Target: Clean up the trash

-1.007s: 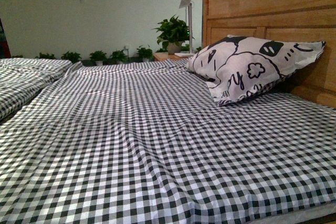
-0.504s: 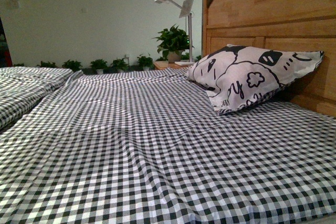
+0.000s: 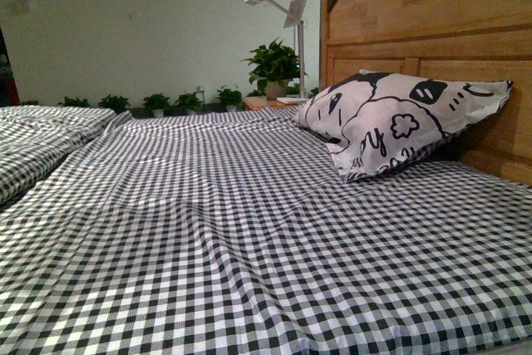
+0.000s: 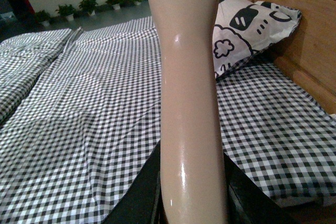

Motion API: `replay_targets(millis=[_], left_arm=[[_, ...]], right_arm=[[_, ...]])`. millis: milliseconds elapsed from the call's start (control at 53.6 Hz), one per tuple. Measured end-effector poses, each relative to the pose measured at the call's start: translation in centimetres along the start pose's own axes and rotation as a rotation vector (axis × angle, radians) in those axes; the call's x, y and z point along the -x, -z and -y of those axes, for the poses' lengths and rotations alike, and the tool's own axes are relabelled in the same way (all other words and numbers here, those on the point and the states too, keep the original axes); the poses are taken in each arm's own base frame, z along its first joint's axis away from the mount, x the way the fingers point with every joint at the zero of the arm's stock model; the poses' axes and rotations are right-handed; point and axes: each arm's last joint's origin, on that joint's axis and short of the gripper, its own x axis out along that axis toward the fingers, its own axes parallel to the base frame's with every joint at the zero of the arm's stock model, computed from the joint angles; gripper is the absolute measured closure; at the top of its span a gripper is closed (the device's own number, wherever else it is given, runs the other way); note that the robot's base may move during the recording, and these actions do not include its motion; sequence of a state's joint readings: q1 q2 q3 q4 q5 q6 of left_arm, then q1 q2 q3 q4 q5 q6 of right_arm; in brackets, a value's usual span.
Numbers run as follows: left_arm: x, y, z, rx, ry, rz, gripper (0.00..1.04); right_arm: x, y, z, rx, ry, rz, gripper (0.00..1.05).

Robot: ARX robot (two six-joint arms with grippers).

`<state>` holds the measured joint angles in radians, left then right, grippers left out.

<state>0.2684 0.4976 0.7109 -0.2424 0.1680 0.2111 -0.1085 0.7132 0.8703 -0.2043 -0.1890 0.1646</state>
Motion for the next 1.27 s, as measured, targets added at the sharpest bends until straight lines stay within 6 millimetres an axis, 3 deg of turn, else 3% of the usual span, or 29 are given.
replay_targets(millis=[1268], left_arm=[[0.0, 0.0, 0.0, 0.0, 0.0, 0.0, 0.76]], right_arm=[[0.0, 0.0, 0.0, 0.0, 0.0, 0.0, 0.84]])
